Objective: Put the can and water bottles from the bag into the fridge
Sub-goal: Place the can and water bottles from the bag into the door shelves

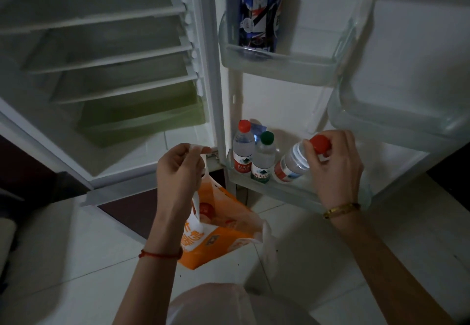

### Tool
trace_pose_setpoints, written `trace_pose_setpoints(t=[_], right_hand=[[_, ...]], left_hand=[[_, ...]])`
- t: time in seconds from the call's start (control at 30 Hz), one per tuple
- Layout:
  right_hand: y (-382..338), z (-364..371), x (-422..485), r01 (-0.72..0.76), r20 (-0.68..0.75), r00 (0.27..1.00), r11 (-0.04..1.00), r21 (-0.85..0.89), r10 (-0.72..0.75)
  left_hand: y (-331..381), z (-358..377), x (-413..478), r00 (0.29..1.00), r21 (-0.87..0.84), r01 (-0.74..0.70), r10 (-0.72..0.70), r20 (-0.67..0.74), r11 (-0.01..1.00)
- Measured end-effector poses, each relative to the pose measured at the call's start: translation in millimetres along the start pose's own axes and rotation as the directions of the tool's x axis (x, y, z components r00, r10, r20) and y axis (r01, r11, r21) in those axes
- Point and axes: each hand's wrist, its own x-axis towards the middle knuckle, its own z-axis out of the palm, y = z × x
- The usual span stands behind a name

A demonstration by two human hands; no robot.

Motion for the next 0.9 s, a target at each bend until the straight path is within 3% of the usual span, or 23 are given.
trace_pose_setpoints(t=[0.7,0.77,0.83,0.9], right_hand=[[33,69,12,-0.037,0.319,0.941,0.973,-0.229,0.111],[29,62,8,-0.059,0.289,0.949,0.973,-0.224,0.124],[19,51,-2,-0.08,0.164,0.981,0.982,-0.169,0.108],[6,43,-20,0.0,0.076,0.997,0.998,-0.058,0.004]], left_hand=[[0,7,1,0.995,0.028,0.015,-0.017,0.096,0.999],[1,7,-1,0.995,0.028,0.009,-0.012,0.1,1.0],[3,8,-2,0.994,0.022,0.008,-0.01,0.105,1.0],[4,9,-4,0.994,0.021,0.01,-0.012,0.11,1.0]])
